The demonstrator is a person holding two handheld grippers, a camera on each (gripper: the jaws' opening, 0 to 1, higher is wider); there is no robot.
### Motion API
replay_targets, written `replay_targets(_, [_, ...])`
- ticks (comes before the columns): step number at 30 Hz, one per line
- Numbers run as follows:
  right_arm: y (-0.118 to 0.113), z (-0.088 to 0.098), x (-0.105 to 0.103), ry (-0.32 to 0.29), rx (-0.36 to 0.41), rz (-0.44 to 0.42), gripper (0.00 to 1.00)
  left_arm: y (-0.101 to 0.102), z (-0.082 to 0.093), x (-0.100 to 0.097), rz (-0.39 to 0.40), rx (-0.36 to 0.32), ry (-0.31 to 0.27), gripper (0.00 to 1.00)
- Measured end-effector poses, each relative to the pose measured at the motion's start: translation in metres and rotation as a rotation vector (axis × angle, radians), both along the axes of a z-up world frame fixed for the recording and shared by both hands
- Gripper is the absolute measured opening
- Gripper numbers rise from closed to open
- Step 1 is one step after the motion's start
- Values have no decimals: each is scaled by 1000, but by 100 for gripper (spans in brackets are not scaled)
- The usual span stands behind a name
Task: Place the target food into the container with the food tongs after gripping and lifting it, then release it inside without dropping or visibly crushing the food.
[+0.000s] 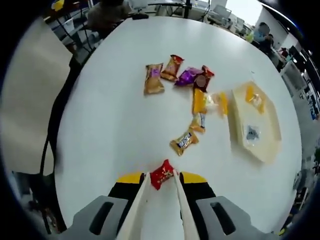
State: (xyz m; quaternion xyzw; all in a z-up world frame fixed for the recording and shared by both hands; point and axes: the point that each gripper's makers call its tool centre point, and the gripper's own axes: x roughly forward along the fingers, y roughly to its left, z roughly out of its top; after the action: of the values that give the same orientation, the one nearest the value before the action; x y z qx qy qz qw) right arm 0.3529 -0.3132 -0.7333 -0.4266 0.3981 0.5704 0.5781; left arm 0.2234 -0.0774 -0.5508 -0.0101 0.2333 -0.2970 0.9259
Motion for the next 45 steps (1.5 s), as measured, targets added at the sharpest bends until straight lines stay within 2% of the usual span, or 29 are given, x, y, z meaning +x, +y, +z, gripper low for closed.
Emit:
replay_targets(8, [-2, -12, -2, 12, -20, 23, 28, 1, 2, 2, 3, 11, -2, 58])
replay_targets(31, [-2, -14, 6, 16, -9, -28, 27, -3, -1, 2, 6, 12, 14, 57])
replay_targets(45, [-3, -15, 11, 22, 17, -165, 23, -2, -1, 0, 8, 13, 16, 57])
